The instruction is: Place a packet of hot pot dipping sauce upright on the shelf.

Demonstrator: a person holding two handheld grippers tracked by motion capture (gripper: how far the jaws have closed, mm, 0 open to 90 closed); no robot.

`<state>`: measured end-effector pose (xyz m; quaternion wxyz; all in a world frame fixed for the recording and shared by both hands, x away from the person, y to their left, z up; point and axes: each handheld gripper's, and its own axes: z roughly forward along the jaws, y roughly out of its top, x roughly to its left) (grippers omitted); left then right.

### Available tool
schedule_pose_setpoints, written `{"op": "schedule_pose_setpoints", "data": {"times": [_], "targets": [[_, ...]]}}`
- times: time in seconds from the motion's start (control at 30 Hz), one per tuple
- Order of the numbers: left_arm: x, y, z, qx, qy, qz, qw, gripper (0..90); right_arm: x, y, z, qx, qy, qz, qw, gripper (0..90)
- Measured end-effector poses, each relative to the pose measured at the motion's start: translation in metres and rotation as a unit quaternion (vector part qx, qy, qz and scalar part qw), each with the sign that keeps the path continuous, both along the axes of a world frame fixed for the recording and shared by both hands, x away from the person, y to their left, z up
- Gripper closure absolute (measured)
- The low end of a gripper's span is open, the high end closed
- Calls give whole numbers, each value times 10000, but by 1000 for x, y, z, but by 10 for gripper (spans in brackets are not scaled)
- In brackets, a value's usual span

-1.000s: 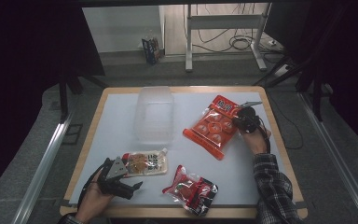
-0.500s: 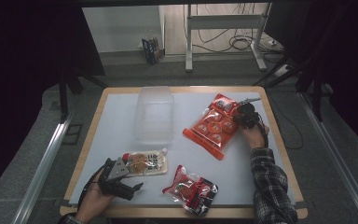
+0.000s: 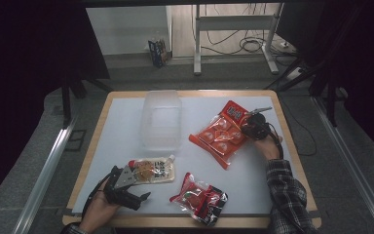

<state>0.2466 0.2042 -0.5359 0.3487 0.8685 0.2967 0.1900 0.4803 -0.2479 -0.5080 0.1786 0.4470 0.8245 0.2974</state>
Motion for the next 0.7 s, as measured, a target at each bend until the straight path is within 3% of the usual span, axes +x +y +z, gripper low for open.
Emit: {"op": "schedule_pose_setpoints", "data": {"times": [0.53, 0.7], "targets": [[-2, -4, -1, 97, -9, -139, 9999, 0, -51, 12, 5, -298, 182, 349, 9988, 888], [-2, -5, 0, 105, -22, -161, 9998, 0, -73, 18, 6, -529, 144, 481, 9973, 887]]}}
